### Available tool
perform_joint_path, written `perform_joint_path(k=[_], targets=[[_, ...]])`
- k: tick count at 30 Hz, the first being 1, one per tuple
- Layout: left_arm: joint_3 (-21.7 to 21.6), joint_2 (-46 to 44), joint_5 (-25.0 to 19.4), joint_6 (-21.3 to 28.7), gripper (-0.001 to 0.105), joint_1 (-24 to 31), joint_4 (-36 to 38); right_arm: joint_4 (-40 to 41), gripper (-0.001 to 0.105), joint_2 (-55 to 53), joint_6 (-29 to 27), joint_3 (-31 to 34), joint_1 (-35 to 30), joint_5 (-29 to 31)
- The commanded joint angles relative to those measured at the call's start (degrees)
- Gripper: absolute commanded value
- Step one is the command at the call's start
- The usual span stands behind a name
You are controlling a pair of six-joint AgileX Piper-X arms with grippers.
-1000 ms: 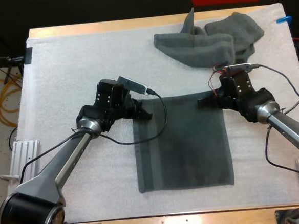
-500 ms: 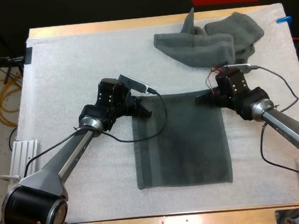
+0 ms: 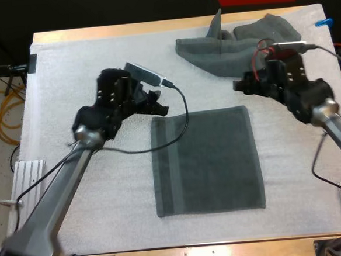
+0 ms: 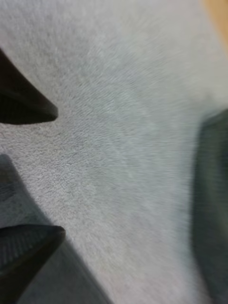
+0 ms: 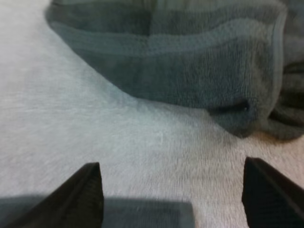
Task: Pick towel from pile fold and stack
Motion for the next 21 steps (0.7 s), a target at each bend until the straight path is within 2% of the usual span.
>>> perform_joint_path(k=[1,8,12,15,21], targets=[[-0.49,-3.60,-0.41,0.18,0.046,0.06,2.74,2.88,0.061,-3.79,-0.75,-0.62,-0.10,-0.34],[-0.49,-15.89,-0.41,-0.93,0.046,0.06,16.81,17.94,0.061,-16.68,-0.63,-0.62,0.31,-0.80],[0.43,-21.36,-0.03,-2.18,0.046,0.06,22.39,25.93,0.061,-22.34,0.42,-0.15,0.31,-1.03],[2.20,-26.42,1.78,-3.58,0.046,0.06,25.57,29.29,0.061,-28.03,2.35,2.19,0.31,-1.46],[7.74,-35.32,1.85,-7.16,0.046,0.06,30.29,34.40,0.061,-38.51,7.69,10.34,0.31,-1.89]])
